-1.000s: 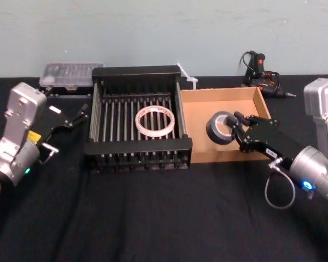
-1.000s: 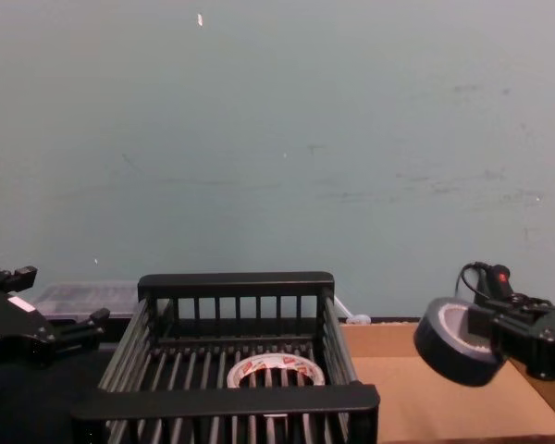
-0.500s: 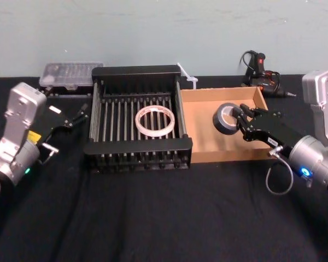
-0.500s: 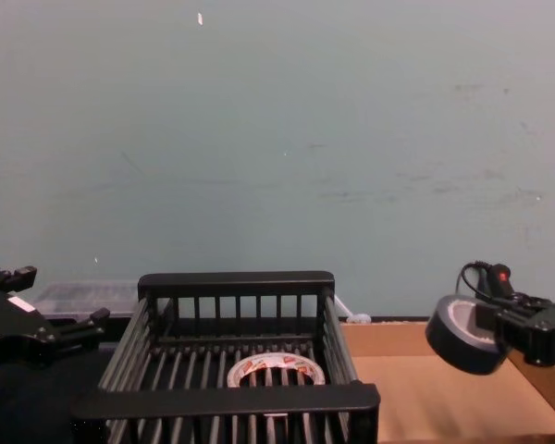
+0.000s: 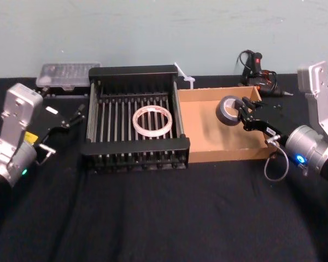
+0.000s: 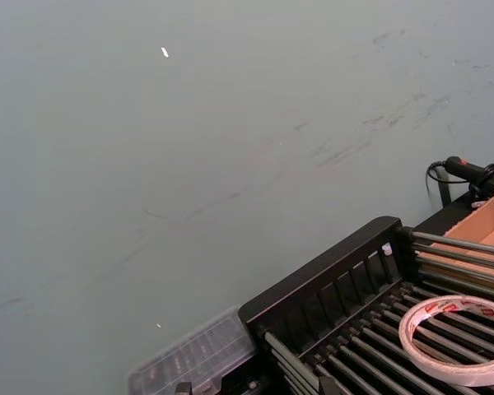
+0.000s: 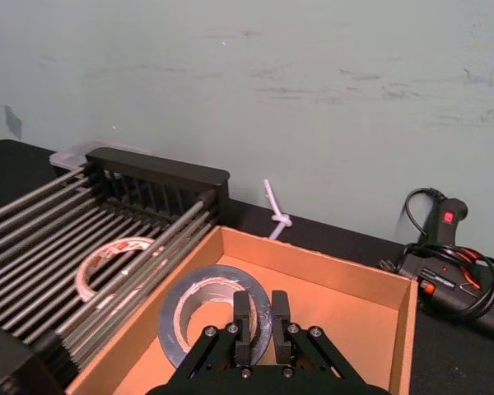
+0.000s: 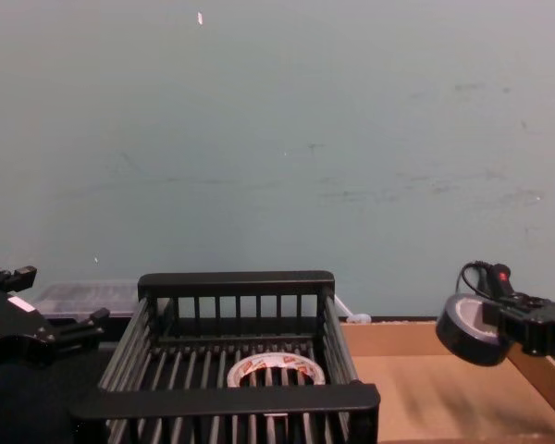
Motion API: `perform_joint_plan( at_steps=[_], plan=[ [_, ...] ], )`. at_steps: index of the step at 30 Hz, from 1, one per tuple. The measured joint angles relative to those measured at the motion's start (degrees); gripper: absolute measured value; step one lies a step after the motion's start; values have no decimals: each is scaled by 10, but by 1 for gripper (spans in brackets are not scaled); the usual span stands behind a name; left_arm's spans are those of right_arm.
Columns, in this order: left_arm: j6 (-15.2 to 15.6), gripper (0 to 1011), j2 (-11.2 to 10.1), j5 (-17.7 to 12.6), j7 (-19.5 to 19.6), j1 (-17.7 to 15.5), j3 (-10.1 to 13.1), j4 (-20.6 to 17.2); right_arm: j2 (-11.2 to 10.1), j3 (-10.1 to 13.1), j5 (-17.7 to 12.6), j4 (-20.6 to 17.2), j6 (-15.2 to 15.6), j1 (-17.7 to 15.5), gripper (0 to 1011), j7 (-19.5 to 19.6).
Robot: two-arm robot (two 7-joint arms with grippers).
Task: Pick up the white tape and place it into the black box , Pick up the silver tape and place it into the brown box.
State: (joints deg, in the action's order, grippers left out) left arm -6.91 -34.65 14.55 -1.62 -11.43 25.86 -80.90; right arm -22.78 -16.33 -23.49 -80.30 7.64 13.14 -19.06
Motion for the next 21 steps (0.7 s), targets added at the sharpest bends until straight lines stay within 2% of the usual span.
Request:
perform_joint_plan(
  at_steps=[11, 21],
  plan=[
    [0, 1001, 0, 0, 0, 0, 0, 0, 15, -6, 17, 52, 1, 32, 159, 0],
    [0, 1002, 0, 0, 0, 0, 0, 0, 24, -9, 30, 79, 3, 47, 159, -3]
  ],
)
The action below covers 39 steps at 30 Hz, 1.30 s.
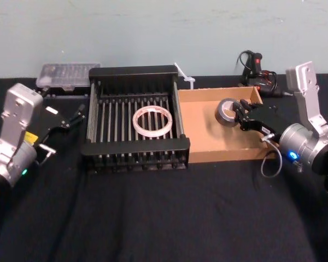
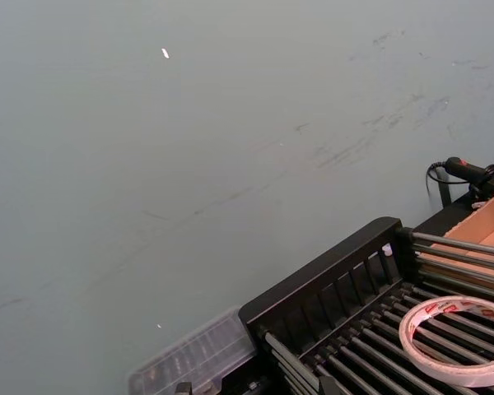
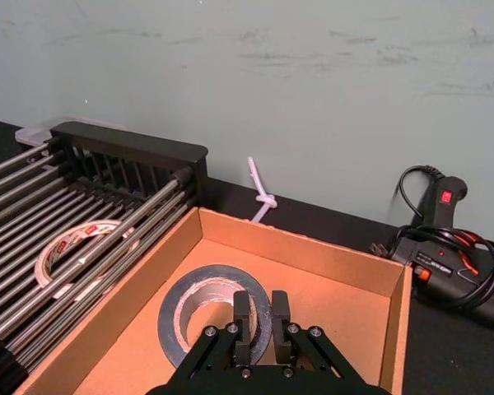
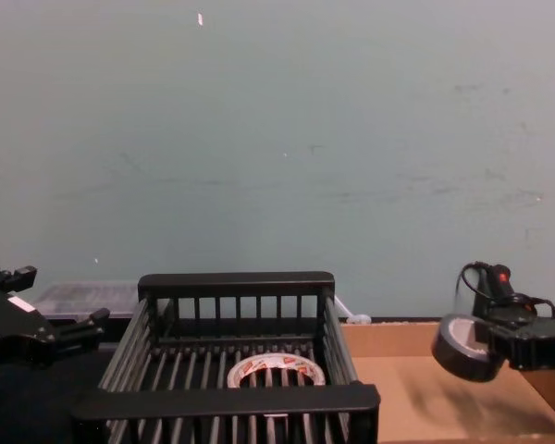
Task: Pick up the white tape and place it into the black box , Pick up the silver tape and place it into the brown box.
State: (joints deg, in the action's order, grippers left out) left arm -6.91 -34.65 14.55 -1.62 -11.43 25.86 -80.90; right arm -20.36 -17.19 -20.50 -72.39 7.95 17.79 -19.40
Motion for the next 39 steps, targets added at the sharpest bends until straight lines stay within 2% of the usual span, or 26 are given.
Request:
perform_joint_plan(
  at_steps=[5, 22, 39],
  plan=[
    [0, 1001, 0, 0, 0, 0, 0, 0, 4, -1, 6, 11, 0, 6, 159, -1],
    [0, 1001, 0, 0, 0, 0, 0, 0, 3, 0, 4, 8, 0, 4, 159, -1],
    [0, 1001, 0, 0, 0, 0, 0, 0, 2, 0, 3, 6, 0, 3, 669, -1]
  ],
)
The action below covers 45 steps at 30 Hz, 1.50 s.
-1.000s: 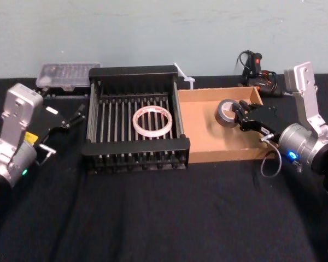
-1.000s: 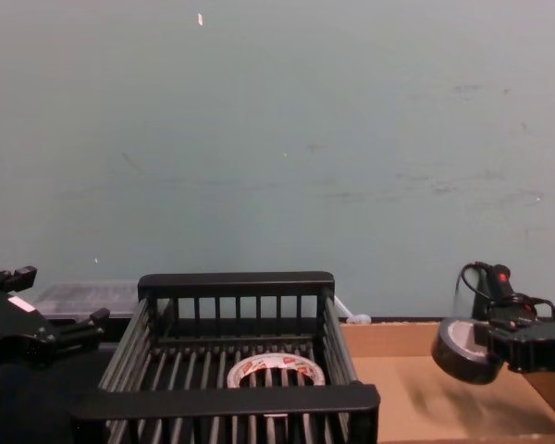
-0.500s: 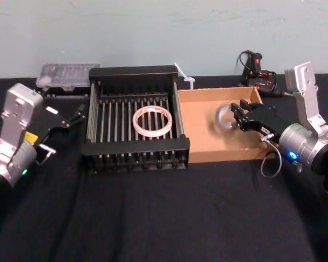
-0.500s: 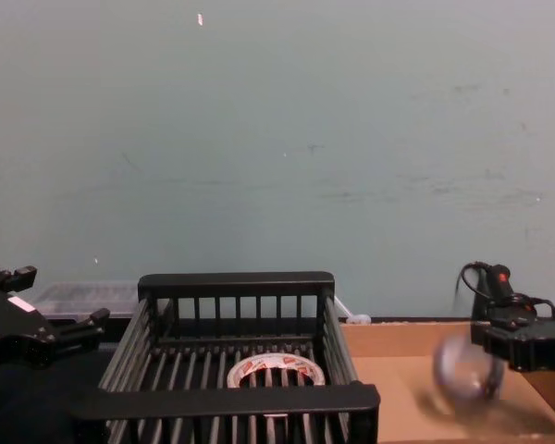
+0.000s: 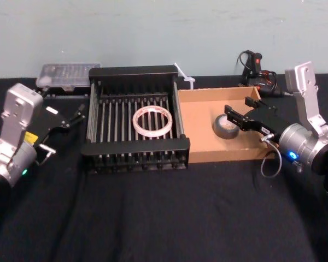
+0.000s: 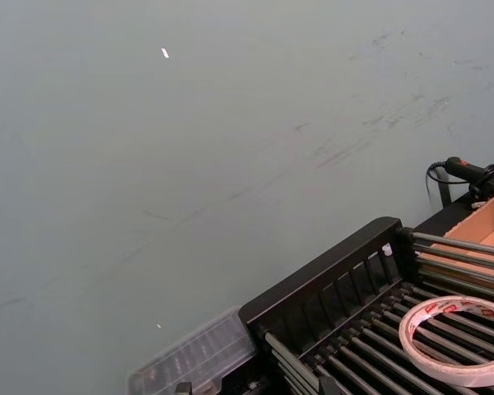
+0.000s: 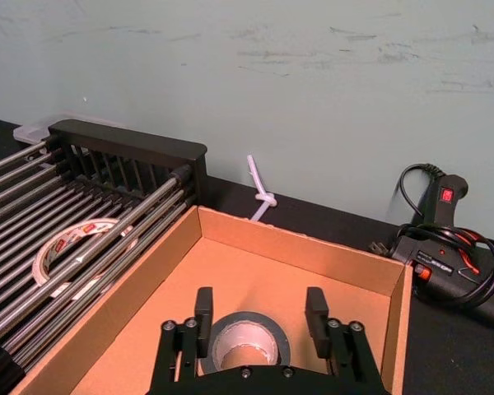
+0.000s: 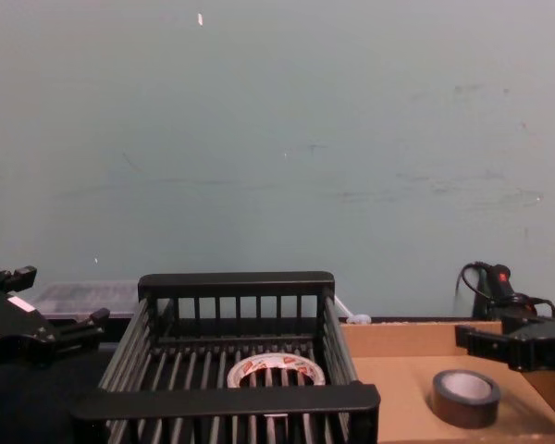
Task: Pick up the white tape and place it into the black box , Pick up the silver tape and place it into the brown box.
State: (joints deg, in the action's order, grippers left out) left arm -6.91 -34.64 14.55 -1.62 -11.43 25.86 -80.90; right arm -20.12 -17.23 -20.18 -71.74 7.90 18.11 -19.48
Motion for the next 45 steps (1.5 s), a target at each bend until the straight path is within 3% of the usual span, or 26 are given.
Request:
perform_joint_plan(
  at_steps=[9, 12, 23, 45],
  plan=[
    [0, 1001, 0, 0, 0, 0, 0, 0, 0, 0, 0, 0, 0, -1, 957, 0],
    [0, 1001, 0, 0, 0, 0, 0, 0, 2, 2, 1, -2, -2, -3, 1002, 1],
    [0, 1001, 0, 0, 0, 0, 0, 0, 3, 10, 12, -23, -6, -17, 1002, 9],
    [0, 1001, 0, 0, 0, 0, 0, 0, -28, 29, 5, -157, 5, -108, 1002, 8]
  ],
)
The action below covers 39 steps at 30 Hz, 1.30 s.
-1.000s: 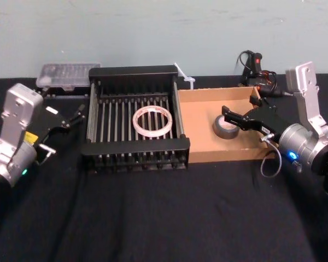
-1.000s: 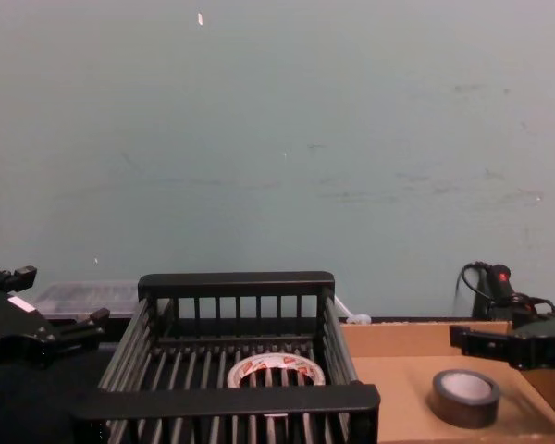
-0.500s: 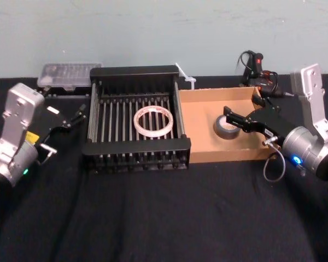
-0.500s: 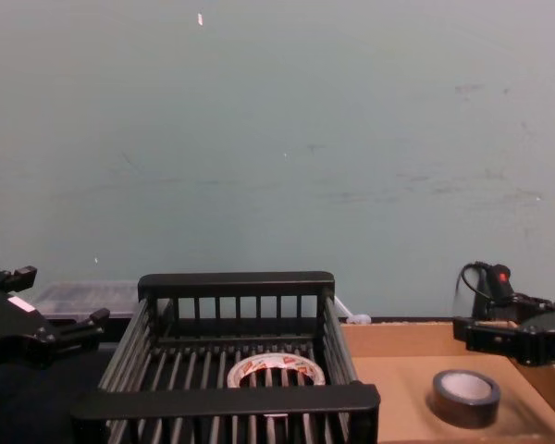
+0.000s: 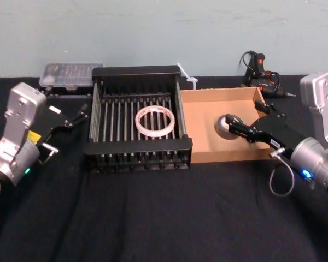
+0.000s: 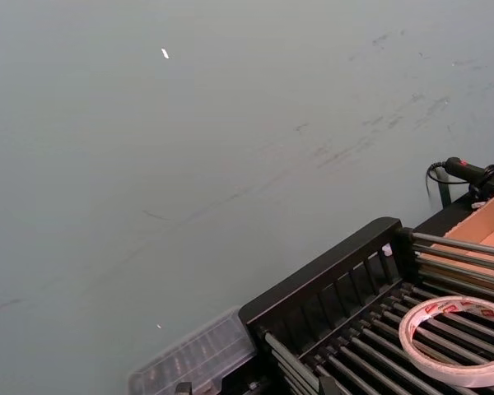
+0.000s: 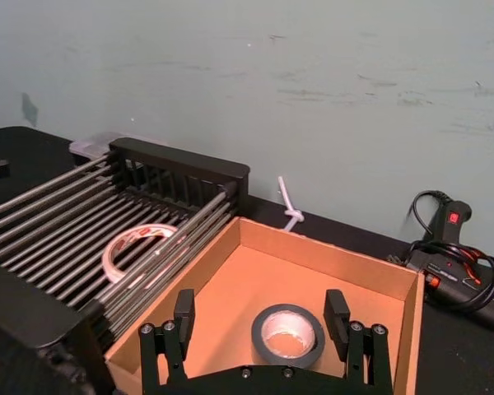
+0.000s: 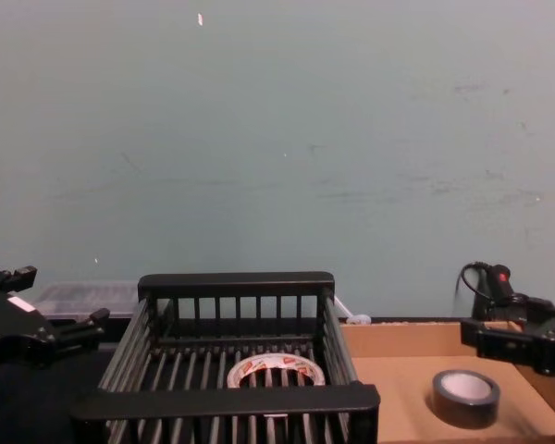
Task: Pick up the white tape and place it into the black box , Pick up the silver tape and place it into the brown box.
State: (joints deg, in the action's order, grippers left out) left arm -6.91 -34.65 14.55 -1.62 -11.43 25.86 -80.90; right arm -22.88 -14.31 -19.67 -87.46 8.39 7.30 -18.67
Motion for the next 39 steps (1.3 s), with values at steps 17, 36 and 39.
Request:
perform_joint_plan(
  at_steps=[17, 36, 39],
  plan=[
    [0, 1001, 0, 0, 0, 0, 0, 0, -29, 14, -4, -76, -26, -78, 1002, 1],
    [0, 1001, 0, 0, 0, 0, 0, 0, -21, 30, 12, -104, -71, -145, 1002, 15],
    [0, 1001, 0, 0, 0, 0, 0, 0, -17, 29, 15, -101, -75, -147, 1002, 15]
  ],
)
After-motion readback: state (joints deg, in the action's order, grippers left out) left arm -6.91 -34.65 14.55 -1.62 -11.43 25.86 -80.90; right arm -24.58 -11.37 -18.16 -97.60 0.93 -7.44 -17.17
